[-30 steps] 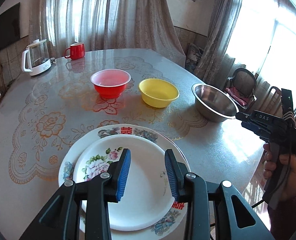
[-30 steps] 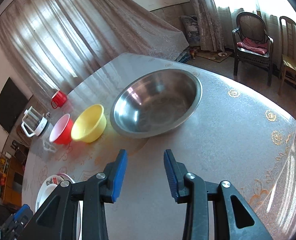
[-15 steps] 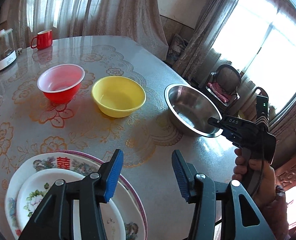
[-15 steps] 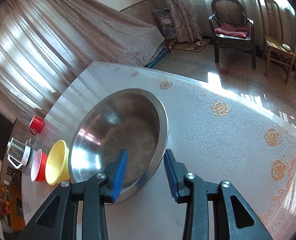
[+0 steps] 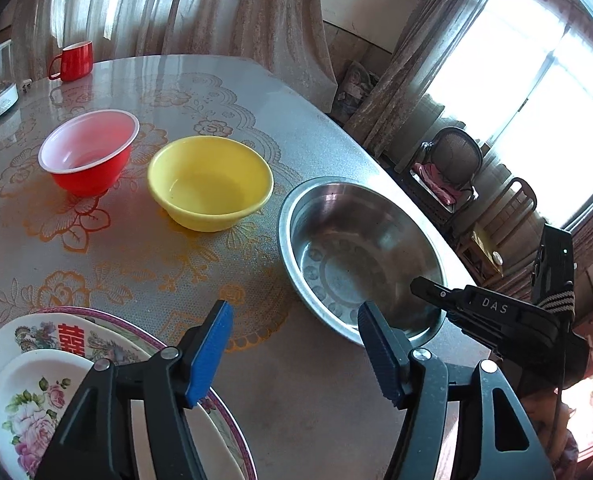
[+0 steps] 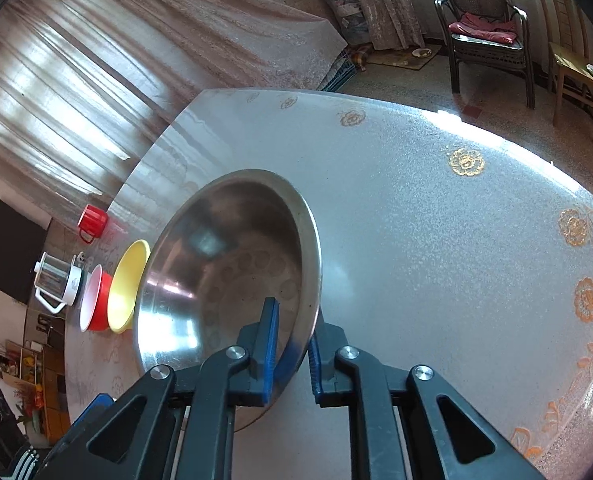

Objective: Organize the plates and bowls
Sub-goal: 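Close the right gripper on the steel bowl's rim and lift it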

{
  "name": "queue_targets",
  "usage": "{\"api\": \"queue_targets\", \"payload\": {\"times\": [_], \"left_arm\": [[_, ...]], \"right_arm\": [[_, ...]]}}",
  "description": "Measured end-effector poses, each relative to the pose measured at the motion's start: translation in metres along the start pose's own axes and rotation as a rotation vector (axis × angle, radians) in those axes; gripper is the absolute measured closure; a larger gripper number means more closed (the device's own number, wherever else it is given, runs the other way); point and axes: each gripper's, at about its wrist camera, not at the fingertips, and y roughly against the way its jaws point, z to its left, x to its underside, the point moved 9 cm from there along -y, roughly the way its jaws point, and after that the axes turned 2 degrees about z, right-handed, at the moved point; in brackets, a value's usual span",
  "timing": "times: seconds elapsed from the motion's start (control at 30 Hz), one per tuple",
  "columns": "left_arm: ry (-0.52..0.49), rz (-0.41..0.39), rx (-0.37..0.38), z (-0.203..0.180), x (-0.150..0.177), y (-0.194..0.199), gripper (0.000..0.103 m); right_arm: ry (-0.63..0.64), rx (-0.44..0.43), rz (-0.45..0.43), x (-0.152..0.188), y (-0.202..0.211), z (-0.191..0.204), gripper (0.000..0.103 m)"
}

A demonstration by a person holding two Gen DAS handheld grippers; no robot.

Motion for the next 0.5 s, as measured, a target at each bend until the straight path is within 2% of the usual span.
{"api": "queue_targets", "payload": {"times": [0.33,0.5], "left_arm": [[-0.011,0.008,0.019,0.000,0.016,0.002,0.040],[-0.022,0.014,-0.025,0.010,0.024,0.001,0.065]], "right_arm": [[0.105,-0.058,0.079,0.044,0.011,0.016,0.090],[0.128,-0.050,0.075,0.052,0.012,0.019,0.089]]}}
